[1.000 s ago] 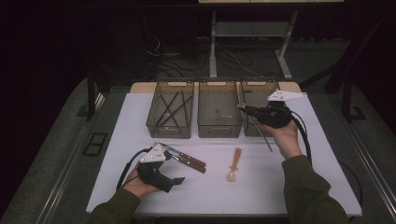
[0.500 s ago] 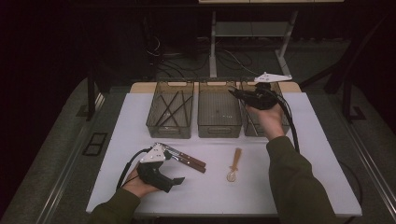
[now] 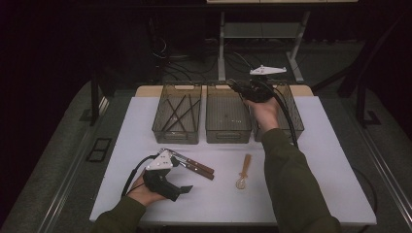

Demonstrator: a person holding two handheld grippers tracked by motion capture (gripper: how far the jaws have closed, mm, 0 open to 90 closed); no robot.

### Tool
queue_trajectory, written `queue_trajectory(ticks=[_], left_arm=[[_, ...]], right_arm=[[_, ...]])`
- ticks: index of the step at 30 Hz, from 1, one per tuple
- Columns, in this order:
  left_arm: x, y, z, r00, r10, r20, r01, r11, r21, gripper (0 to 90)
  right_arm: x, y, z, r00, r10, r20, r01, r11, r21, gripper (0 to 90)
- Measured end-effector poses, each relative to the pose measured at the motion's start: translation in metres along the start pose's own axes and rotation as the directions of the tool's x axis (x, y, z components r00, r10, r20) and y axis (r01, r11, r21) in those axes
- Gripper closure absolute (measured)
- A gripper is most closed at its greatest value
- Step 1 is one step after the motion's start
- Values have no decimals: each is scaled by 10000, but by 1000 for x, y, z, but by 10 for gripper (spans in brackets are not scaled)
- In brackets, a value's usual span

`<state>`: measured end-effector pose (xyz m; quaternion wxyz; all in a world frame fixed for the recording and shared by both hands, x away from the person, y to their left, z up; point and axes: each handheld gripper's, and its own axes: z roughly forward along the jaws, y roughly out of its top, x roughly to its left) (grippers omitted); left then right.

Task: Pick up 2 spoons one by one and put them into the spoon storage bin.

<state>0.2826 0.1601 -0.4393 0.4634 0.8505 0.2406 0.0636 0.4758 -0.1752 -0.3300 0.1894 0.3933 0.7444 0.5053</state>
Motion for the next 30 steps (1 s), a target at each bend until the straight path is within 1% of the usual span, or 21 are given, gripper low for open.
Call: queue_trajectory(ticks=[6,7,10,11,14,15,16,17,18,19,20,21,23,25,27,29,30], left_arm=[[0,0,0,10000,19,44,-19,10000,18,0],[0,0,-1,10000,58,58,-59,9999,86,0],[0,0,-1,10000,68,61,-68,10000,-6,0],[0,0,-1,10000,48,57,-48,10000,-31,0],[0,0,-1,9999,37,95,-37,10000,-25,0],[-1,0,0,9999,-27,108,27,10000,-72,0],[-1,0,0,9999,13,111,-13,10000,-25,0],[-1,0,-1,9999,30,106,-30,10000,3,0],[-1,0,0,9999,41,109,-41,10000,13,0],[-1,0,0,9999,34,115,-34,10000,13,0],[-1,0,0,9999,38,114,-38,10000,22,0],[-1,0,0,9999,40,106,-40,10000,32,0],[-1,0,0,9999,40,111,-41,10000,24,0],[-1,0,0,9999,4,103,-4,10000,10,0],[-1,0,0,10000,57,66,-57,10000,36,0],[-1,0,0,9999,115,56,-115,9999,84,0],[-1,0,0,9999,108,50,-109,9999,91,0]], right_arm=[[-2,1,17,9999,134,79,-134,9999,73,867],[-2,0,19,9998,167,106,-168,9998,94,867],[-3,-5,27,9994,352,68,-353,9992,161,867],[-3,-7,30,9991,432,13,-432,9987,267,867],[-2,-14,38,9995,301,132,-310,9964,794,866],[-1,-16,41,9995,264,175,-281,9946,1002,862],[-1,-18,43,9995,233,197,-253,9934,1119,831],[0,-20,44,9994,302,176,-321,9924,1190,720],[0,-22,47,9993,348,158,-366,9912,1274,650],[0,-23,48,9995,277,157,-297,9882,1503,624],[2,-24,48,9997,75,242,-114,9863,1647,594],[3,-24,48,9994,-41,349,-20,9851,1722,570],[3,-25,46,9998,68,211,-102,9861,1658,533],[5,-25,41,9999,22,168,-49,9868,1616,519],[6,-26,36,10000,51,68,-60,9891,1472,508],[7,-26,31,10000,-19,-11,21,9893,1457,498],[8,-26,28,9999,63,-114,-46,9891,1469,491]])
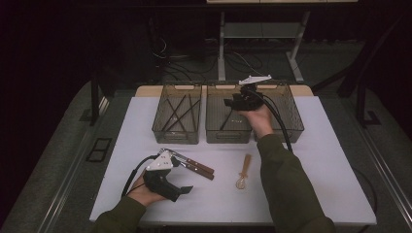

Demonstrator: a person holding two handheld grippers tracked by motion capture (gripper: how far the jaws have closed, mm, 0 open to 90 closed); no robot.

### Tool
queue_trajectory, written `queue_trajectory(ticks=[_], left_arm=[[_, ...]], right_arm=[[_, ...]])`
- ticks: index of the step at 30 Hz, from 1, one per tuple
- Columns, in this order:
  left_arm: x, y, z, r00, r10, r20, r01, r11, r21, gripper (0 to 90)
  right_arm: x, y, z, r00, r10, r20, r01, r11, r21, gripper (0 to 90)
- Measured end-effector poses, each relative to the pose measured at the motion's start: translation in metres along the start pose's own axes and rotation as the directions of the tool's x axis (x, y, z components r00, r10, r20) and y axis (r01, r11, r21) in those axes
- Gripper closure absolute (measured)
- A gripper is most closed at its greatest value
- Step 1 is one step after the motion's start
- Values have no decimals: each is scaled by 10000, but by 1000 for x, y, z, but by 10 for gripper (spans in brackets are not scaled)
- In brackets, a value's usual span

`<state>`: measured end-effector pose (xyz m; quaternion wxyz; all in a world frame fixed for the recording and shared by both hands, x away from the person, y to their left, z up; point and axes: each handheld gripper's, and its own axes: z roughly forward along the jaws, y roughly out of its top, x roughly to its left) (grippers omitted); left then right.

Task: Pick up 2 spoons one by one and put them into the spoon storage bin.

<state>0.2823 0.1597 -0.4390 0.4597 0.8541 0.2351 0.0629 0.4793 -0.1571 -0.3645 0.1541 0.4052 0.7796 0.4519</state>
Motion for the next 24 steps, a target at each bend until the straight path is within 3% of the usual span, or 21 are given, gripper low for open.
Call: queue_trajectory(ticks=[8,14,24], left_arm=[[-1,0,0,9999,-101,-22,101,9999,-66,0],[-2,0,0,9998,-107,-139,105,9998,-162,0],[-1,0,-1,9998,-96,-181,94,9999,-76,0]], right_arm=[[9,-12,-27,9976,-213,-662,217,9997,56,510],[13,-25,-50,9951,-485,-857,497,9987,117,573],[21,-64,-81,9830,-1217,-1374,1296,9903,501,823]])
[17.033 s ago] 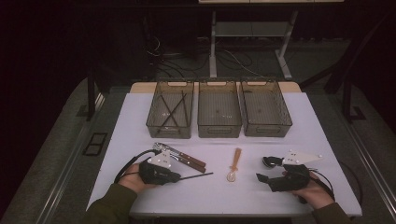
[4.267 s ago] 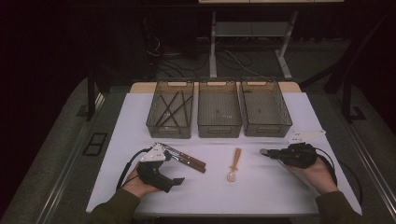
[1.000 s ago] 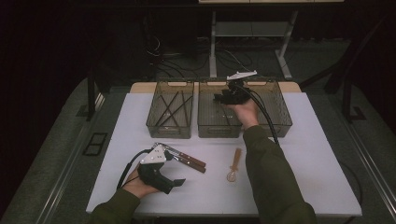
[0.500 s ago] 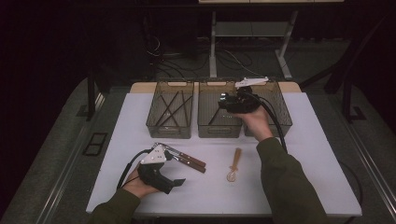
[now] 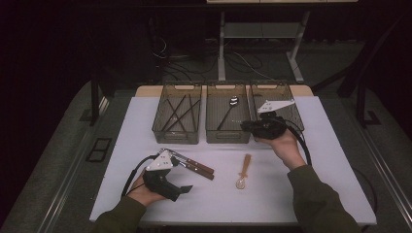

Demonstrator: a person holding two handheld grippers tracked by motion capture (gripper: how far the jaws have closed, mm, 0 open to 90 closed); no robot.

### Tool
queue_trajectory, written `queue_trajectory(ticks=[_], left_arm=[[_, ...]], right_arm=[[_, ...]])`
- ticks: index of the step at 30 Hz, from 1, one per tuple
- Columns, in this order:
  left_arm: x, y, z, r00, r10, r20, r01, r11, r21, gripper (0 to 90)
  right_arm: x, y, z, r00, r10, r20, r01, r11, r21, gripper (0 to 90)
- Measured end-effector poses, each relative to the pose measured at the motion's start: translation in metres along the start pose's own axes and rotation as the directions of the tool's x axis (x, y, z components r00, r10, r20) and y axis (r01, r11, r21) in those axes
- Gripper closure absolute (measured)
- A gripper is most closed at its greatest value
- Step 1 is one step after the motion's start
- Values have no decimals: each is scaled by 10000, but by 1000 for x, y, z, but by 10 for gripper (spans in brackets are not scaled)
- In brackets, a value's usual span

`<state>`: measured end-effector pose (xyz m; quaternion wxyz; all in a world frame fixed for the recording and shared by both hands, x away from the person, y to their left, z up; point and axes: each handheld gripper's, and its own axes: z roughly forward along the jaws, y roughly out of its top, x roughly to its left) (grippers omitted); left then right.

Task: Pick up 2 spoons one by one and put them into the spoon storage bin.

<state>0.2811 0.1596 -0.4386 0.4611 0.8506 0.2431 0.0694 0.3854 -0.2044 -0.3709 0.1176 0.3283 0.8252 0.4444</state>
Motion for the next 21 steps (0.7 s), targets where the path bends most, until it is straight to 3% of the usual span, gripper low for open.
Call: queue_trajectory(ticks=[4,16,21], left_arm=[[0,0,0,10000,11,-33,-11,10000,36,0],[0,0,1,10000,-15,-57,15,10000,65,0],[1,0,0,10000,40,-64,-39,9999,116,0]], right_arm=[[3,-16,-6,9997,-193,-120,195,9997,177,895],[5,-52,0,9994,-232,-262,255,9953,936,898],[10,-59,5,9985,-422,-355,467,9895,1370,897]])
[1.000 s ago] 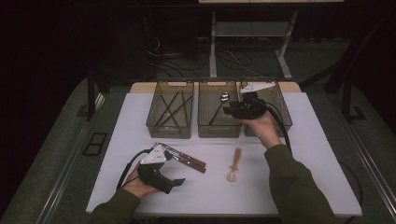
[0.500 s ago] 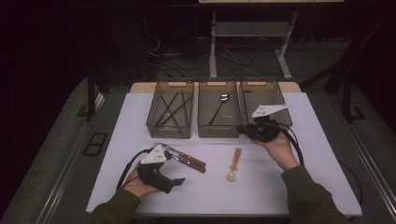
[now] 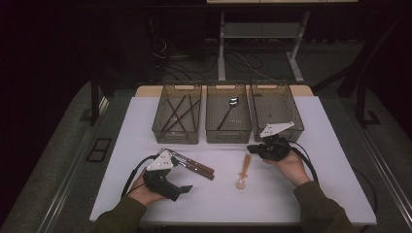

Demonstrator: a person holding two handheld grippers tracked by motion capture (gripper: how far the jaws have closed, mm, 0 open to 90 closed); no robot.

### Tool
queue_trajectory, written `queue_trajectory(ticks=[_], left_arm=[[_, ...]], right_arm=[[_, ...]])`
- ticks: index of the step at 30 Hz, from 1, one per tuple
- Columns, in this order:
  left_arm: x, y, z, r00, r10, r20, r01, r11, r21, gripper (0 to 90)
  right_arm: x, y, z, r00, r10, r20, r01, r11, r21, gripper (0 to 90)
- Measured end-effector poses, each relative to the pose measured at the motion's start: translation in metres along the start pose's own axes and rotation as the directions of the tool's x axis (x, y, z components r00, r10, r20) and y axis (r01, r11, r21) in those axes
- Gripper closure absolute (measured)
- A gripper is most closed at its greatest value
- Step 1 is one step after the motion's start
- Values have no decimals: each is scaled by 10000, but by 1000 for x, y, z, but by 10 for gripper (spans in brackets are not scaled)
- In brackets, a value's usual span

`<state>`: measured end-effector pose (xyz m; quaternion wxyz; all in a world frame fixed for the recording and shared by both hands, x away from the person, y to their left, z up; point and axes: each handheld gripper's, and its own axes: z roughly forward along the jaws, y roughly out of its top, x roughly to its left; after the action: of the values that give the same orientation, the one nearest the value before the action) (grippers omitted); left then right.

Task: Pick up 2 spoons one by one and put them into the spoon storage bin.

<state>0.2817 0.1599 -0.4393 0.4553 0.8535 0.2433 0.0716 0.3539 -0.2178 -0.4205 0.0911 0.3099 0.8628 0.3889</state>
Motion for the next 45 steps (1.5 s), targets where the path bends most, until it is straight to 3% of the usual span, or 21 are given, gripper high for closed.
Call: queue_trajectory(ticks=[12,18,23,30,37,42,45], left_arm=[[-1,0,1,10000,-45,-22,45,10000,-48,0],[-1,0,1,10000,-29,-39,29,10000,-17,0],[-1,0,1,10000,-14,-58,14,10000,-2,0],[-1,0,1,10000,-38,-42,38,10000,-14,0],[-1,0,1,10000,-27,-12,27,10000,2,0],[-1,0,2,10000,-30,11,30,10000,9,0],[-1,0,2,10000,-37,-1,37,10000,5,0]], right_arm=[[22,-15,-3,9962,-620,-612,667,9946,789,897],[30,-23,-9,9942,-823,-698,888,9914,966,897],[25,-13,-5,9957,-778,-509,812,9944,674,898],[16,9,14,9967,-785,-214,796,9949,614,898],[14,19,35,9961,-869,-124,878,9888,1207,898],[12,16,38,9942,-1071,53,1046,9796,1716,898],[12,14,35,9956,-924,140,887,9811,1720,898]])
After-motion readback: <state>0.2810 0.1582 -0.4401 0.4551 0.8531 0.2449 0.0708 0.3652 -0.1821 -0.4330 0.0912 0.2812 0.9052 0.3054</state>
